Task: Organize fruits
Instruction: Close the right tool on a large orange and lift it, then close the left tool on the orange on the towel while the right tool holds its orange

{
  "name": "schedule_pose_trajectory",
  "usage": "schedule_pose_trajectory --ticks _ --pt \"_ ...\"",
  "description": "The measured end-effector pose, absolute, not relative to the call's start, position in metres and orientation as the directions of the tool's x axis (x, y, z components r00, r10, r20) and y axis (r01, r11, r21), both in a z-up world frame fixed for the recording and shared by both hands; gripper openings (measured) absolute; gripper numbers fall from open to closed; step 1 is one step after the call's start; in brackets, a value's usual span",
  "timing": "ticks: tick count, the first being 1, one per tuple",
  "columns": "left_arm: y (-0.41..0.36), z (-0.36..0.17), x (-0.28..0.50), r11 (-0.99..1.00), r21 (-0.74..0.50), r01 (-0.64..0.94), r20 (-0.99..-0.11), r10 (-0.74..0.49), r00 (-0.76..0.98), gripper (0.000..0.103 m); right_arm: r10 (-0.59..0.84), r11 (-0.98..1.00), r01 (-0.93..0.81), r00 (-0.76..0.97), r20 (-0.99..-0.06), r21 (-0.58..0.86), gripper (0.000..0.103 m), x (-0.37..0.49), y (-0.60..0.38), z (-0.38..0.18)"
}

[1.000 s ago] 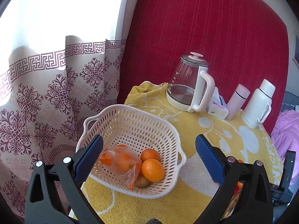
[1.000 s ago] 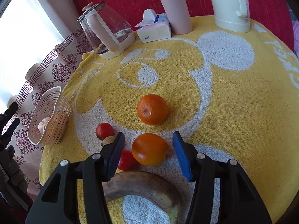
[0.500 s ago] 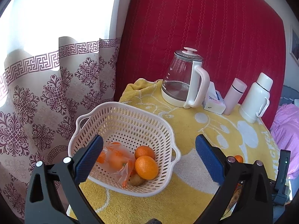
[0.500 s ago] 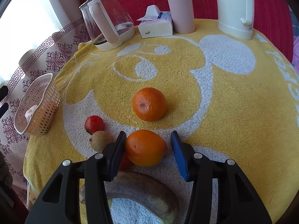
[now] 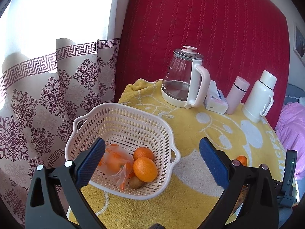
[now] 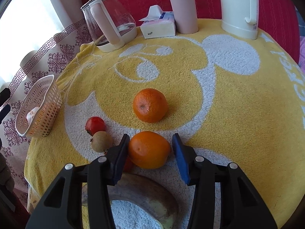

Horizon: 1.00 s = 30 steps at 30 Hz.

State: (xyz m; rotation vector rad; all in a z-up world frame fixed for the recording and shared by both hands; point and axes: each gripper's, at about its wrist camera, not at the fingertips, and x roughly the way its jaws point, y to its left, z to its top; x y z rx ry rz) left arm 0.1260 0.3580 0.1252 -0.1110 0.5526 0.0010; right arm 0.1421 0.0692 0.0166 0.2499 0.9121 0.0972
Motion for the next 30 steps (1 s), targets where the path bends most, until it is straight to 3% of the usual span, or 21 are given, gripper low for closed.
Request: schedule_pose_trajectory --ticks 14,30 --pt "0.333 0.115 0.128 0.998 -0.058 0.018 -0.540 -0.047 0.840 0.100 0.032 0.986 0.108 0.641 -0.767 0.131 0.043 0.111 0.024 0.019" --pt "0.261 0.085 0.146 0.987 -0.010 0.159 -0.619 -0.131 0.775 0.100 0.045 0.976 0.132 0.662 -0.748 0.175 0.043 0.103 0.009 0.013"
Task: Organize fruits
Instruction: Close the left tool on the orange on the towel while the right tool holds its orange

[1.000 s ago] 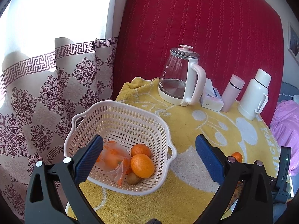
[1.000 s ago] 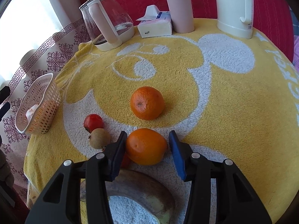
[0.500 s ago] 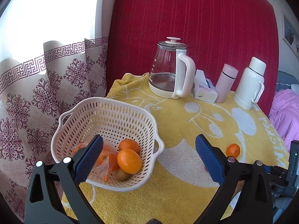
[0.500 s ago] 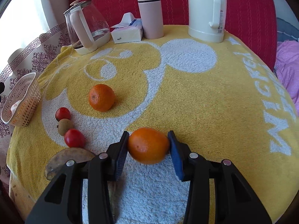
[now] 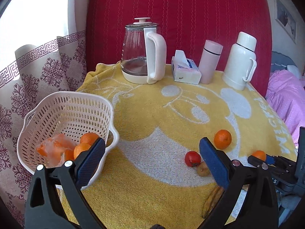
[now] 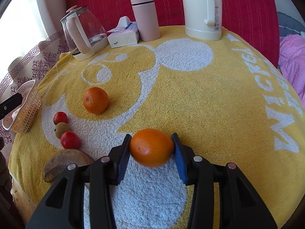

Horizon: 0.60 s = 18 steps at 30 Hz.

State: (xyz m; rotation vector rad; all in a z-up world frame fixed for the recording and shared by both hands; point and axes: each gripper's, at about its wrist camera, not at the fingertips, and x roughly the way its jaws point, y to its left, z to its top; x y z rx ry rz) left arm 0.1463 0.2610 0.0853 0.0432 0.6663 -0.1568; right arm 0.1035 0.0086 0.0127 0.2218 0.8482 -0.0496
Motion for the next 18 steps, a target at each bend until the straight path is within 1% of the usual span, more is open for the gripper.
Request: schedule_pose_trajectory --ticks 7,8,9,10,14,15,17,18 --pt "0.217 0.077 0.156 0.968 0.026 0.249 -0.650 -0.172 0.740 0.099 0.060 0.971 0.135 0.666 -0.744 0.199 0.043 0.102 0.006 0.012" --pt "0.210 0.075 0.158 0.964 0.031 0.264 -0.656 -0.179 0.733 0.098 0.059 0.971 0.135 0.666 -0.744 0.197 0.043 0.102 0.006 0.012" --pt "0.202 0.073 0.159 0.959 0.035 0.281 -0.664 -0.188 0.724 0.095 0.056 0.972 0.135 0.666 -0.744 0.194 0.043 0.102 0.007 0.012" --pt "0.195 0.070 0.161 0.953 0.036 0.301 -0.673 -0.200 0.712 0.093 0.054 0.972 0.136 0.666 -0.744 0.193 0.043 0.102 0.007 0.012" --pt "0.170 0.058 0.167 0.920 0.002 0.393 -0.695 -0.281 0.662 0.092 0.053 0.971 0.139 0.667 -0.743 0.194 0.043 0.102 0.007 0.012" --pt "0.164 0.055 0.169 0.912 0.002 0.411 -0.701 -0.292 0.651 0.091 0.054 0.971 0.140 0.668 -0.743 0.195 0.043 0.102 0.007 0.012" --pt "0.152 0.048 0.173 0.900 0.015 0.435 -0.717 -0.294 0.632 0.081 0.054 0.970 0.140 0.668 -0.742 0.197 0.043 0.102 0.006 0.012" --pt "0.147 0.045 0.175 0.894 0.016 0.447 -0.727 -0.296 0.620 0.080 0.054 0.970 0.140 0.668 -0.742 0.197 0.043 0.102 0.006 0.012"
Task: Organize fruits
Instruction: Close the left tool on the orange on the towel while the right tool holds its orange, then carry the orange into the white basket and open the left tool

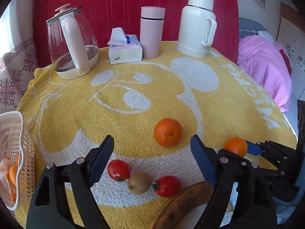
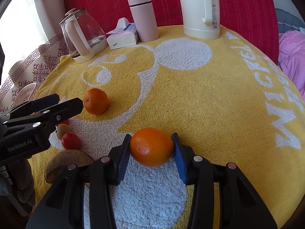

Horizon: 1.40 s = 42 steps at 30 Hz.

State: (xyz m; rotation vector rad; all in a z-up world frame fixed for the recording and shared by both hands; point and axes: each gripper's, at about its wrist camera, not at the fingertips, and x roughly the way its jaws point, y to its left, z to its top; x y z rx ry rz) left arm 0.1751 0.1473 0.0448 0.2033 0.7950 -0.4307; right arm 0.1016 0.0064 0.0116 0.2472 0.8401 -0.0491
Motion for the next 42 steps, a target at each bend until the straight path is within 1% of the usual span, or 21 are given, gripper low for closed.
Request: schedule_pose_trajectory --ticks 4,6,9,11,12,16,26,30,36,42 --pt "0.134 0.035 0.184 0.883 0.018 0.469 -0.754 -0.296 0.586 0.071 0.056 0.970 0.140 0.668 -0.742 0.199 0.043 0.102 0.006 0.012" --pt "0.131 0.031 0.189 0.878 -0.002 0.479 -0.768 -0.308 0.562 0.066 0.056 0.970 0.140 0.668 -0.742 0.199 0.043 0.101 0.006 0.012" --pt "0.127 0.023 0.200 0.880 -0.034 0.473 -0.789 -0.314 0.528 0.056 0.056 0.970 0.140 0.668 -0.742 0.200 0.043 0.101 0.006 0.012" --pt "0.126 0.017 0.206 0.884 -0.053 0.464 -0.801 -0.315 0.509 0.054 0.056 0.970 0.140 0.668 -0.742 0.200 0.043 0.101 0.006 0.012" --pt "0.126 0.016 0.208 0.885 -0.059 0.461 -0.804 -0.316 0.504 0.053 0.056 0.970 0.140 0.668 -0.742 0.200 0.043 0.101 0.006 0.012" --pt "0.125 0.017 0.211 0.880 -0.080 0.467 -0.799 -0.337 0.497 0.041 0.054 0.970 0.140 0.668 -0.742 0.197 0.043 0.101 0.006 0.011" --pt "0.134 0.021 0.204 0.890 -0.101 0.446 -0.774 -0.351 0.526 0.040 0.055 0.970 0.139 0.670 -0.740 0.198 0.043 0.101 0.006 0.012" --pt "0.134 0.026 0.195 0.901 -0.043 0.432 -0.756 -0.312 0.576 0.040 0.057 0.970 0.139 0.670 -0.740 0.201 0.043 0.101 0.006 0.012" --pt "0.137 0.044 0.178 0.915 0.044 0.401 -0.697 -0.259 0.668 0.040 0.056 0.970 0.138 0.671 -0.740 0.199 0.043 0.101 0.006 0.012" --pt "0.145 0.057 0.165 0.927 0.089 0.364 -0.654 -0.221 0.723 0.040 0.051 0.972 0.138 0.671 -0.740 0.192 0.043 0.101 0.007 0.012"
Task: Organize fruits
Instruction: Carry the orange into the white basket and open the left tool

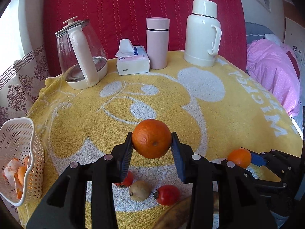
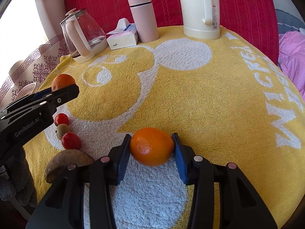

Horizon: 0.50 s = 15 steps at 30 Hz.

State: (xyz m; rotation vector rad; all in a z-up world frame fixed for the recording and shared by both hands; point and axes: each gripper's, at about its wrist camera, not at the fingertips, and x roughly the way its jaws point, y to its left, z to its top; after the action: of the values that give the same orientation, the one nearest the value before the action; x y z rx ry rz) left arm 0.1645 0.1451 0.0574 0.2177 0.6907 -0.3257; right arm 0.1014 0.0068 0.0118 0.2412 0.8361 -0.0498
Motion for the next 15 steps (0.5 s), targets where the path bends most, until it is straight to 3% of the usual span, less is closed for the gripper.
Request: schedule_pose_trajectory --ticks 15 --pt "0.177 0.076 0.151 0.959 0.125 0.256 -0.584 -0.138 0.800 0.040 0.049 0.972 0.137 0.671 -0.740 0.189 0.043 0.102 0.007 0.012"
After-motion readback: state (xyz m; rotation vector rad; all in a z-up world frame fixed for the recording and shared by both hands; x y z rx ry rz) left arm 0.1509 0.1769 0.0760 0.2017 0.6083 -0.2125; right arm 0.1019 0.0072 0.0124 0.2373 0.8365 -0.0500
